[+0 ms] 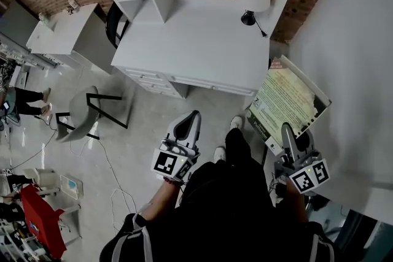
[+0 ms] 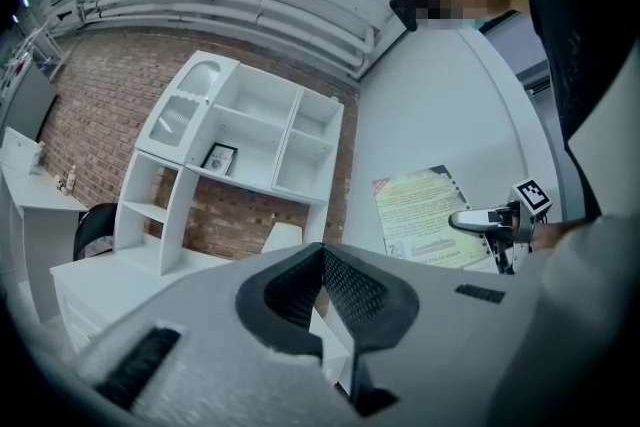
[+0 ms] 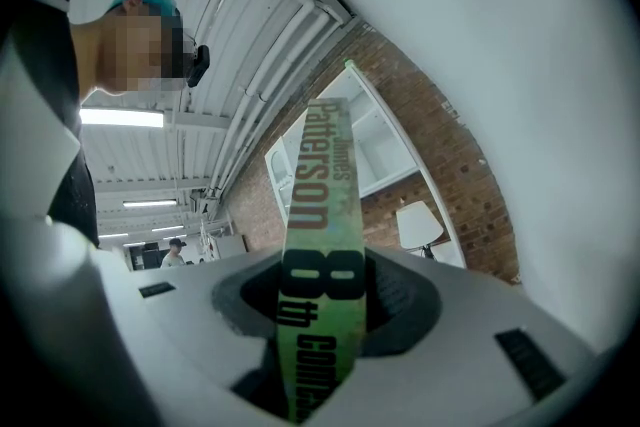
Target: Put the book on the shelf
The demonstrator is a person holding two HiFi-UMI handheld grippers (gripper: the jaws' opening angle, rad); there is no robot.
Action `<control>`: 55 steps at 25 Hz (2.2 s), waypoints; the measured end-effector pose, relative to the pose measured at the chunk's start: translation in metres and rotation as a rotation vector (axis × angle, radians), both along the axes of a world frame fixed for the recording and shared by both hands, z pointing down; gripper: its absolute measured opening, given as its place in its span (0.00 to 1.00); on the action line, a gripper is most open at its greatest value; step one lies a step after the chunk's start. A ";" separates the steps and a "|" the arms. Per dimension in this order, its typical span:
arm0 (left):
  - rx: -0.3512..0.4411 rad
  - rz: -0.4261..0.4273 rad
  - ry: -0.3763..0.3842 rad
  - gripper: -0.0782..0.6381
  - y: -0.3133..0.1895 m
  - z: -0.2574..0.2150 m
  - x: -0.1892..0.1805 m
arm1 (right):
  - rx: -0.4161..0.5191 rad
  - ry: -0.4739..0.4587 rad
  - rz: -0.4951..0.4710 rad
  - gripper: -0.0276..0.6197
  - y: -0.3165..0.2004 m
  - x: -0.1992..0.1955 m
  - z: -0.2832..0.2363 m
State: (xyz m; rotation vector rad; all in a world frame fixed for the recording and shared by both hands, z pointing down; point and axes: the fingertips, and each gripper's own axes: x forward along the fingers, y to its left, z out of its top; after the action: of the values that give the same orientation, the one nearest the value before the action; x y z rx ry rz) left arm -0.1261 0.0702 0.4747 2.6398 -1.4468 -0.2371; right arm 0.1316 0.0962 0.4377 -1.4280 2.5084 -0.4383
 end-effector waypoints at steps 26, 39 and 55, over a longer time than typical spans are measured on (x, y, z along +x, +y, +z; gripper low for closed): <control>-0.019 -0.006 -0.060 0.13 -0.103 0.011 0.003 | -0.008 -0.054 -0.053 0.29 -0.126 -0.009 0.013; 0.032 -0.014 -0.082 0.13 -0.209 -0.030 0.024 | 0.078 -0.045 -0.057 0.29 -0.228 0.012 -0.015; 0.104 -0.061 -0.092 0.13 -0.299 -0.056 0.030 | 0.228 -0.006 -0.073 0.29 -0.317 0.019 -0.074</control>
State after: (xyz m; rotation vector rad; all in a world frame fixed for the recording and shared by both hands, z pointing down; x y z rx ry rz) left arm -0.0960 -0.2287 0.4189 2.7248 -1.5868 -0.2042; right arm 0.1508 -0.2205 0.3633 -1.2515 2.5171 -0.1610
